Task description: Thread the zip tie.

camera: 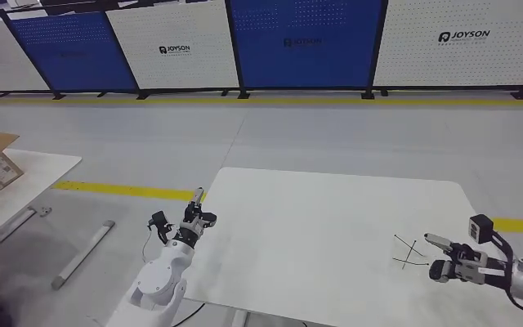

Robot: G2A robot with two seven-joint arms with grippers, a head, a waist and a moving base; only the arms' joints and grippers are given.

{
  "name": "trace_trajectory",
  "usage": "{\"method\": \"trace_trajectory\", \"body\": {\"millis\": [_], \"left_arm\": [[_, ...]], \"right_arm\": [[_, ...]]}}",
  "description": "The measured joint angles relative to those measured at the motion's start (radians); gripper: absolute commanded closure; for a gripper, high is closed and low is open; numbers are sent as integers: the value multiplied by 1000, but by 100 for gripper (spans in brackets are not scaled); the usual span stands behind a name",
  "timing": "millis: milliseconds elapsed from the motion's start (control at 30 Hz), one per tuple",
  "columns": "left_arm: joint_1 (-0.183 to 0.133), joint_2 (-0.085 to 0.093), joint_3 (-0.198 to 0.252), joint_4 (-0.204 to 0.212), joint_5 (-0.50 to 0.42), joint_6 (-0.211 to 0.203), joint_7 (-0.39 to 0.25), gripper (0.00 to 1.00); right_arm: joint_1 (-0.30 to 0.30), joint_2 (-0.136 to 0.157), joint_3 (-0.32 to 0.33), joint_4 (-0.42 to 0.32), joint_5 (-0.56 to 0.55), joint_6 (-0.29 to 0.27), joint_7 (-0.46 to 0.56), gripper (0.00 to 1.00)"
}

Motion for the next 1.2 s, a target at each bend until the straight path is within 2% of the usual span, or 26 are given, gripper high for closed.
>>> {"method": "trace_trajectory", "body": {"millis": [600, 800, 933, 1067, 1200], "left_arm": [[0, 0, 0, 0, 0, 0, 0, 0], [0, 0, 0, 0, 0, 0, 0, 0], [0, 0, 0, 0, 0, 0, 0, 0], [0, 0, 0, 0, 0, 0, 0, 0], [0, 0, 0, 0, 0, 0, 0, 0]], "right_arm": [[-1, 5, 1, -3, -2, -1, -1, 0], [21, 56, -24, 9, -20, 19, -1, 0], [67, 100, -97, 42, -56, 16, -1, 0], [95, 139, -153, 81, -7, 4, -1, 0], [97, 143, -158, 85, -2, 2, -1, 0]]}}
